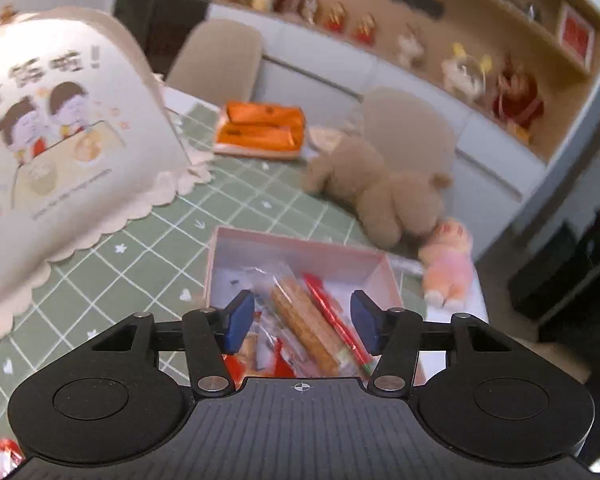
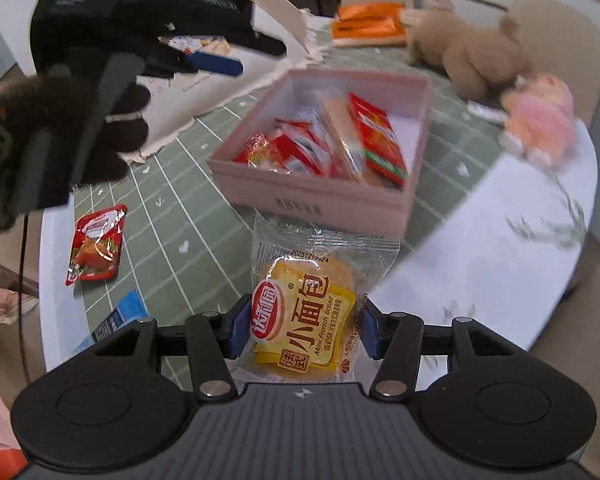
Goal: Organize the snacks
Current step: 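Carry the red packet and bread over the pink box and open both tools, then grasp the red roast-chicken packet with the left tool while the right tool grasps the blue packets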
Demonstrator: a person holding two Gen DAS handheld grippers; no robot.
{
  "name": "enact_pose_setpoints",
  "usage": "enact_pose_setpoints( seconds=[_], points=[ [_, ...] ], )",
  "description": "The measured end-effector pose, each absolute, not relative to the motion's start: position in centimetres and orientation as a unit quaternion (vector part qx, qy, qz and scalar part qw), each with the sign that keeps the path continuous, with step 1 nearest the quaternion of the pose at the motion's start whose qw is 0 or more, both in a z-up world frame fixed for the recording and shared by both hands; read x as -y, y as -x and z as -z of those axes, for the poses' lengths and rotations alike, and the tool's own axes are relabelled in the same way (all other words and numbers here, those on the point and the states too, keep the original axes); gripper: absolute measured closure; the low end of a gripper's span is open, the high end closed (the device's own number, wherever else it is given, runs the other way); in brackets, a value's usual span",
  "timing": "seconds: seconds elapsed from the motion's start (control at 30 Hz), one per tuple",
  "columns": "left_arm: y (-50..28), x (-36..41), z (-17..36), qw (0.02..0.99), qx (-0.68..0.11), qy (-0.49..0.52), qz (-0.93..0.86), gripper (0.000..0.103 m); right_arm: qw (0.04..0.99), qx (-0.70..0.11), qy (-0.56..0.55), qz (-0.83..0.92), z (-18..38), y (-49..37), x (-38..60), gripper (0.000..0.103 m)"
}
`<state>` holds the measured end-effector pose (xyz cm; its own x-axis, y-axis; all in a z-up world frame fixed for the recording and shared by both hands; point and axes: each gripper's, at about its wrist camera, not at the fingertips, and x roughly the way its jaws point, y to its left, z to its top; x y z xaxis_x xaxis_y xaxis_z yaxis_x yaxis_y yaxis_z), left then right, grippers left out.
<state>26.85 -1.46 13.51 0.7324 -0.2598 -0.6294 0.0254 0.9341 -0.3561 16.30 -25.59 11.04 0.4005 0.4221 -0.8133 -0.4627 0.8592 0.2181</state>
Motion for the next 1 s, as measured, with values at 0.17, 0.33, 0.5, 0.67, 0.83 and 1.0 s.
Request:
enact_pose_setpoints(
  seconds=[0.17, 0.33, 0.5, 0.67, 0.83, 1.0],
  points=[
    [-19.7, -1.6, -11.2, 0.897, -0.364, 0.242, 0.067, 0.044, 0.843, -0.462, 0.029, -0.273, -11.9, -16.0, 25.5, 0.05],
    [-9.3, -3.3, -7.6, 0.884, -0.397, 0.244, 0.03, 0.045, 0.887, -0.377, 0.036, -0.264, -16.9, -17.9, 26.2, 0.05],
    [-5.8, -5.7, -5.4, 0.863, -0.408, 0.296, -0.042, 0.045, 0.907, -0.321, 0.025, -0.272, -20.4, -24.8, 23.2, 0.007],
    [-2.9, -8.6, -5.7, 0.868, -0.401, 0.276, -0.097, 0.045, 0.897, -0.346, 0.028, -0.274, -18.8, -25.8, 21.4, 0.007],
    [-0.8, -11.7, -4.2, 0.85, -0.404, 0.307, -0.14, 0.045, 0.855, -0.405, 0.064, -0.318, -14.1, -20.5, 18.4, 0.007],
    [-0.9, -13.0, -5.2, 0.852, -0.399, 0.302, -0.151, 0.045, 0.785, -0.485, 0.084, -0.376, -8.9, -13.4, 13.1, 0.007]
  ],
)
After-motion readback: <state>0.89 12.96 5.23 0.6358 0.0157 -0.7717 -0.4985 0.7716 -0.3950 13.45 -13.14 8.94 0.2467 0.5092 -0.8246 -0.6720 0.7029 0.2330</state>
